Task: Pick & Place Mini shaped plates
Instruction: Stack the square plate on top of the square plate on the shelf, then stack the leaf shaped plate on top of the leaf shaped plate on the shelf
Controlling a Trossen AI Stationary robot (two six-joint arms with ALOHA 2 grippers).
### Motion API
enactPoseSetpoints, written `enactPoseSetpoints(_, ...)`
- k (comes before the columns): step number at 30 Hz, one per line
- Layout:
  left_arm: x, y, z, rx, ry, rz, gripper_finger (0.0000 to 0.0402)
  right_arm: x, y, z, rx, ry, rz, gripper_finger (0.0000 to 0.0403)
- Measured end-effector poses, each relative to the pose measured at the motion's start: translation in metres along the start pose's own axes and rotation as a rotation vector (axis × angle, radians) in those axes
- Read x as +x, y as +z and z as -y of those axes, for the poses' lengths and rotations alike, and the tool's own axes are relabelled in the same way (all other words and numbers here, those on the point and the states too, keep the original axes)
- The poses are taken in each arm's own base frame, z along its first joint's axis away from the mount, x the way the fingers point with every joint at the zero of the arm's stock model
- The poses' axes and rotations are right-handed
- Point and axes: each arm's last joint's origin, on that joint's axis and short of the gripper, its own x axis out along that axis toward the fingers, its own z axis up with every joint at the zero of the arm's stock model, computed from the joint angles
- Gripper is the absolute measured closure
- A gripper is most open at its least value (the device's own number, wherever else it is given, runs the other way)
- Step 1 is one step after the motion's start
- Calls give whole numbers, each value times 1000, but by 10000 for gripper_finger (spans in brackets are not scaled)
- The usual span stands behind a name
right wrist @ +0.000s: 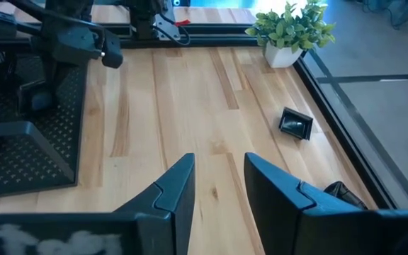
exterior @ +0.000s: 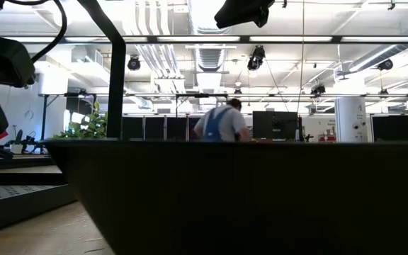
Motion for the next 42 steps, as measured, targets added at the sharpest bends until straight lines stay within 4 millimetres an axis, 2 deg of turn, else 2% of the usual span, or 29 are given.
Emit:
enactPoseSetpoints(6,0,0,0,0,-10,-13,343,0,1,0,1,0,5,288)
enactPoseSetpoints(16,-3,-2,3,-41,-74,-82,342,0,2,0,-7,1,17,288)
enactPoseSetpoints(28,-12,-1,7,-1,-120,-45,342,0,2,0,-7,0,16,291)
enactPoseSetpoints(36,-27,11,18,121,-39,198,342,2,2,8,25,-23,12,301)
enactPoseSetpoints(42,-42,22,25,181,86,434,342,4,1,17,60,-45,-6,311)
